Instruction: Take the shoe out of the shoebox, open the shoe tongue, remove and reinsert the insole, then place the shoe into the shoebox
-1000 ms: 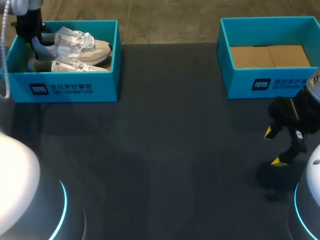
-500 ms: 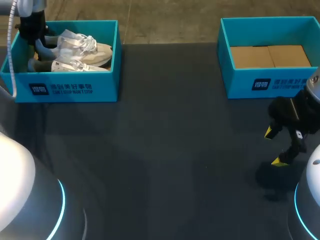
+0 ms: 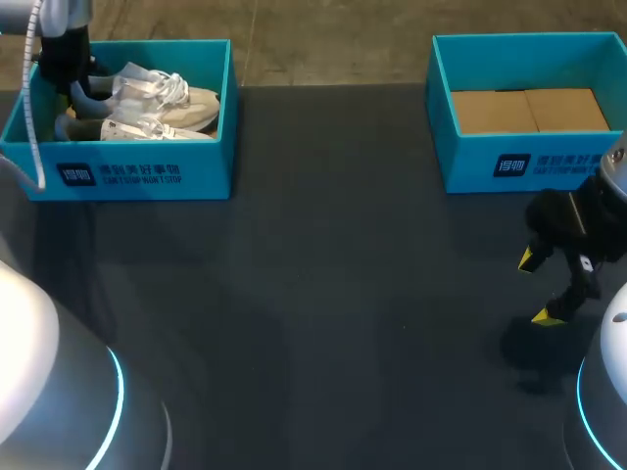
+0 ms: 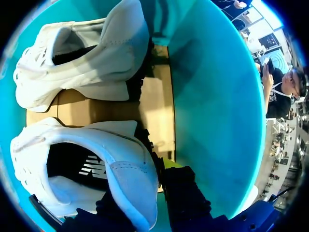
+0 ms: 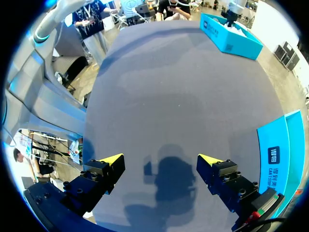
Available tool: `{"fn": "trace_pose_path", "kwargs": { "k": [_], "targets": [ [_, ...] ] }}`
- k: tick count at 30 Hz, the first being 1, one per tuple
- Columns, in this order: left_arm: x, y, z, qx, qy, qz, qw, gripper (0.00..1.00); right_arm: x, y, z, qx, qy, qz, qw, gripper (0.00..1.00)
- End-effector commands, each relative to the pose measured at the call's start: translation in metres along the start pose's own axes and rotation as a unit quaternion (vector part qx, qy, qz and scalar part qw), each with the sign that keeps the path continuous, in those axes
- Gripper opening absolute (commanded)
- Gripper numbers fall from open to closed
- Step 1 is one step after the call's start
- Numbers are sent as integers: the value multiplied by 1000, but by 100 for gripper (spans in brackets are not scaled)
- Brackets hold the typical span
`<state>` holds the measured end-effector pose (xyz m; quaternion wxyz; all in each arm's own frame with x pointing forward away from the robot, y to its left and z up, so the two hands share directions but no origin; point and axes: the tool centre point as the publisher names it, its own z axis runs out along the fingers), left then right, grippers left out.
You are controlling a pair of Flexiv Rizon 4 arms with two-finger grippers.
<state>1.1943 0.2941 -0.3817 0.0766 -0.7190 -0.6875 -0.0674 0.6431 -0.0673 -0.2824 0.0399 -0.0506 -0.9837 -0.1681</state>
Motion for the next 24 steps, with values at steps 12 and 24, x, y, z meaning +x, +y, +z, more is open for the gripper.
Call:
{"fn": "trace_pose_path", "kwargs": {
  "k": [12, 24],
  "targets": [
    [-1, 10, 3, 3, -23, 3, 1000, 44, 1, 0, 1, 1, -1, 0, 1000, 100],
    [0, 7, -23, -19, -67, -3, 998, 81, 1, 0, 1, 1, -1, 0, 1000, 100]
  ]
}}
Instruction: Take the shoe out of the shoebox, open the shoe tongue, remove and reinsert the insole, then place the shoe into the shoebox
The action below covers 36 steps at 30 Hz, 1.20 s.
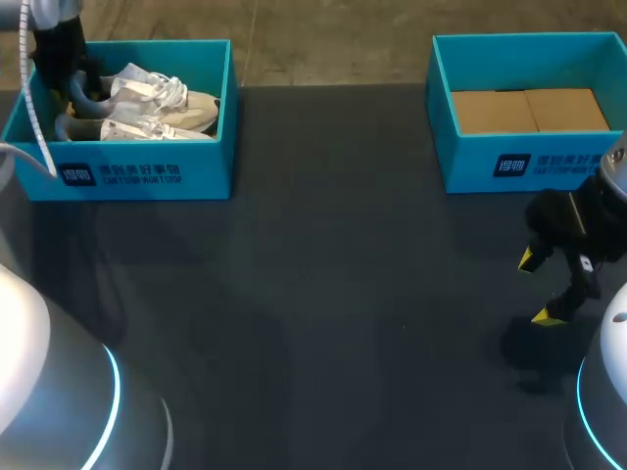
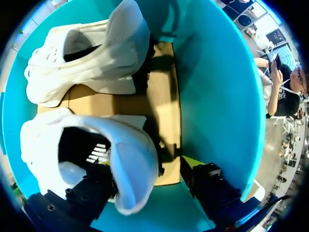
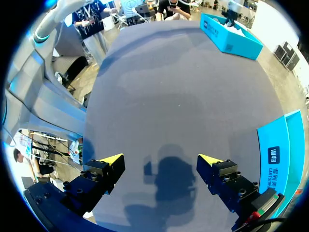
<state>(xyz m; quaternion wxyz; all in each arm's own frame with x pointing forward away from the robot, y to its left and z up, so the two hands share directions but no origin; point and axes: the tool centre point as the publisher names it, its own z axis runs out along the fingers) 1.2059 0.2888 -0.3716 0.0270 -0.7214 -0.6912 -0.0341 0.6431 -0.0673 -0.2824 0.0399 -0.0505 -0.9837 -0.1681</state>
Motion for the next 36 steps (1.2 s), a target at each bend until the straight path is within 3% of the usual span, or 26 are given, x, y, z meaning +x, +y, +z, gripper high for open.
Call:
{"fn": "trace_pose_path", "kwargs": {
  "k": [1, 8, 16, 24, 36],
  "targets": [
    [1, -4, -14, -7, -11, -2, 1000, 83, 1, 0, 1, 1, -1, 0, 1000, 100],
    [-3, -5, -40, -25, -38, -12, 999, 97, 1, 0, 1, 1, -1, 0, 1000, 100],
    [-6, -16, -80, -52, -56, -2, 997, 100, 1, 0, 1, 1, -1, 0, 1000, 100],
    [-7, -40, -111, -67, -64, -2, 996, 100, 1, 0, 1, 1, -1, 0, 1000, 100],
    [-3, -94, -130, -58, -75, 0, 996, 100, 1, 0, 1, 1, -1, 0, 1000, 100]
  ]
}}
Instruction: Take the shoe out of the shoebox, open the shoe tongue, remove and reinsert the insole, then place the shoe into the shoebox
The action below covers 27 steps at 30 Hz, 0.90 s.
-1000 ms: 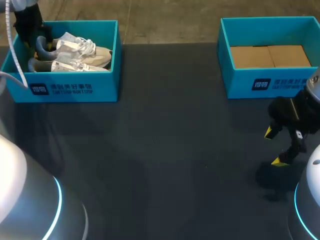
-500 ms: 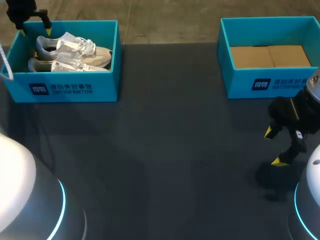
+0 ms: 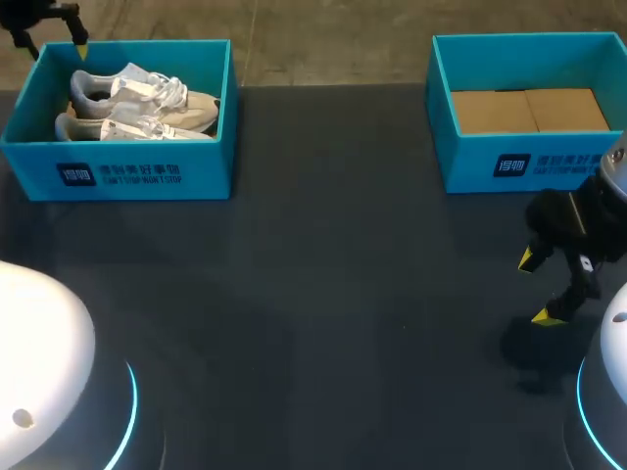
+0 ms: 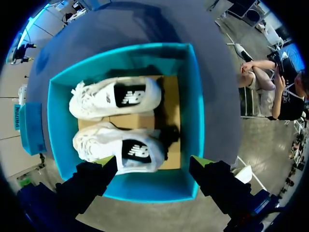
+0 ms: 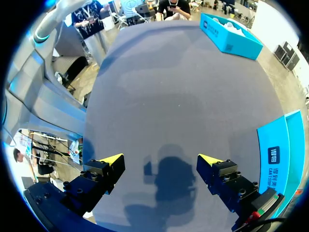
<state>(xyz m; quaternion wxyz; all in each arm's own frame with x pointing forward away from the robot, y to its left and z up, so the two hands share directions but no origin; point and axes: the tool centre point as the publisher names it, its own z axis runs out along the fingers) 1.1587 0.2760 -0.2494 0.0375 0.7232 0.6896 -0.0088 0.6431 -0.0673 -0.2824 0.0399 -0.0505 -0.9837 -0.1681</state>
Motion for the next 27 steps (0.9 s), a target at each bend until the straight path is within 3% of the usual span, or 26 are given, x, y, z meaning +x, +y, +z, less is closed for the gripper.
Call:
{"fn": "trace_pose_path", "kwargs": {
  "k": [1, 16, 27],
  "targets": [
    [0, -53, -9, -40, -2, 1, 999, 100, 1, 0, 1, 1, -1, 0, 1000, 100],
    [-5, -120, 3, -24, 3, 4, 1000, 100, 1, 0, 1, 1, -1, 0, 1000, 100],
    [3, -131, 25, -16, 20, 6, 1000, 100, 1, 0, 1, 1, -1, 0, 1000, 100]
  ]
}}
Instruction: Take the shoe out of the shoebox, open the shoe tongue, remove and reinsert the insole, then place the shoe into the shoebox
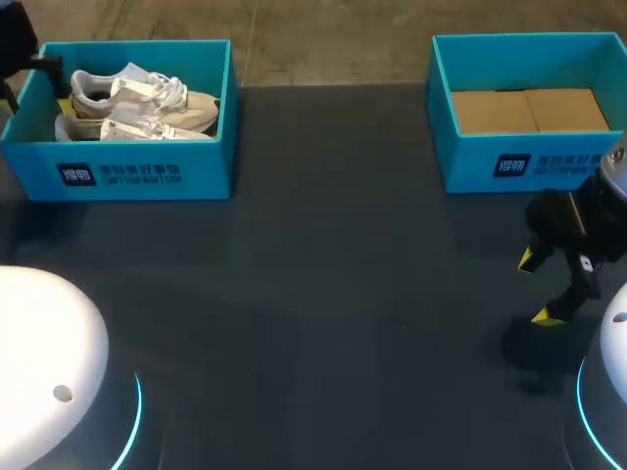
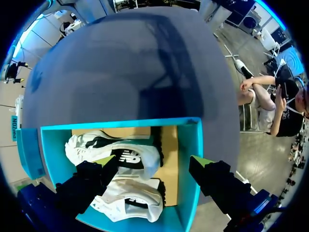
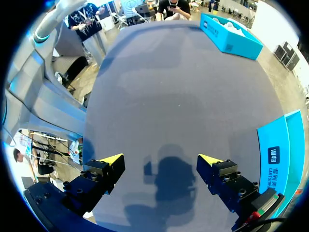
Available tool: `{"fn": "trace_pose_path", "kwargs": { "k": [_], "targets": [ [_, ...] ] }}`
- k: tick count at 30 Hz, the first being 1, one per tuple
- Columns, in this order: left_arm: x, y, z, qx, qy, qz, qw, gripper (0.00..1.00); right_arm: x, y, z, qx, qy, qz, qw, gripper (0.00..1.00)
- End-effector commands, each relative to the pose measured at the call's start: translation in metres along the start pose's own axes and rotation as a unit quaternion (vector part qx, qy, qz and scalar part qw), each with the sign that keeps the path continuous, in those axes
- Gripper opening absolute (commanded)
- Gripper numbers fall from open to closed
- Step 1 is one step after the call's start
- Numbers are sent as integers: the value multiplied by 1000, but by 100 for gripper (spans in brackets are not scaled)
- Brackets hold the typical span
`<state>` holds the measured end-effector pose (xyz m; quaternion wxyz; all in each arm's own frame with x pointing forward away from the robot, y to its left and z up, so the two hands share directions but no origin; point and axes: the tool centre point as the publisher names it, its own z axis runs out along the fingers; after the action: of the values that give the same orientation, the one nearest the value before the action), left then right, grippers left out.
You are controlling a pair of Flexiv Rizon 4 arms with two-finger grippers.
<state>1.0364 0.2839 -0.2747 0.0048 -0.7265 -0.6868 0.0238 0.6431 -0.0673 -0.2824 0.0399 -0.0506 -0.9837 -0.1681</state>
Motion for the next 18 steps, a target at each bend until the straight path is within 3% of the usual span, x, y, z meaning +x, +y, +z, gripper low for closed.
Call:
{"fn": "trace_pose_path", "kwargs": {
  "k": [1, 18],
  "targets": [
    [0, -6, 8, -56, 4, 1, 998, 100, 1, 0, 1, 1, -1, 0, 1000, 100],
    [-3, 15, 29, -44, 8, -1, 999, 100, 1, 0, 1, 1, -1, 0, 1000, 100]
  ]
}}
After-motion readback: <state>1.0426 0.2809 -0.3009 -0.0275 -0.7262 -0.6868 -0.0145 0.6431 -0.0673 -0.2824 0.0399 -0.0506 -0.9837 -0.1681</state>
